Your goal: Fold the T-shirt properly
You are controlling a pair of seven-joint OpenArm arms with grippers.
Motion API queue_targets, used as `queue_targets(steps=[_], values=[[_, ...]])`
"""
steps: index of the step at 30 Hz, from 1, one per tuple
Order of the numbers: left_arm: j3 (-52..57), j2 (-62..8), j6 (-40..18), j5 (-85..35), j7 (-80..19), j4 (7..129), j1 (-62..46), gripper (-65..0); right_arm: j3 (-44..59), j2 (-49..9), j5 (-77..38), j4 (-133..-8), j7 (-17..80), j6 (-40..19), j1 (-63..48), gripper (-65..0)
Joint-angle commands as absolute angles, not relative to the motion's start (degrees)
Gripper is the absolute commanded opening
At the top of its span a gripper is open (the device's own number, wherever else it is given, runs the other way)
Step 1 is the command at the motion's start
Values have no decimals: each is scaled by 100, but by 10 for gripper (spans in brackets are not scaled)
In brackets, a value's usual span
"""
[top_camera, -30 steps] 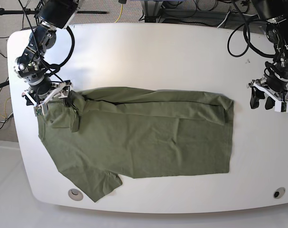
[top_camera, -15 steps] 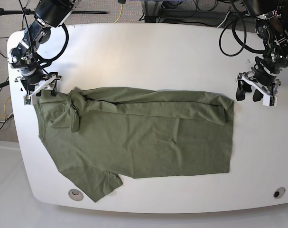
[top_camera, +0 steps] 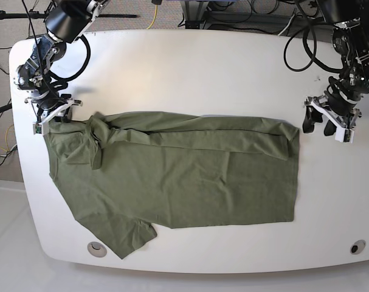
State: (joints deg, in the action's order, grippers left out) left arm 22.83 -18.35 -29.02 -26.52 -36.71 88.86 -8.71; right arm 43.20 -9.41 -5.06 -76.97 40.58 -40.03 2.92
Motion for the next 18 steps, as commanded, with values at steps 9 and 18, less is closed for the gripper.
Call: queue_targets(steps=[9, 18], values=[[2434, -1921, -2851, -2666, -3419, 8515, -809, -286, 4244, -1022, -461, -7678, 3978, -4000, 447, -650], [2440, -1872, -2861, -2660, -3405, 8086, -798, -273, 4264, -1039, -605, -7552, 3911, -4000, 468, -650]])
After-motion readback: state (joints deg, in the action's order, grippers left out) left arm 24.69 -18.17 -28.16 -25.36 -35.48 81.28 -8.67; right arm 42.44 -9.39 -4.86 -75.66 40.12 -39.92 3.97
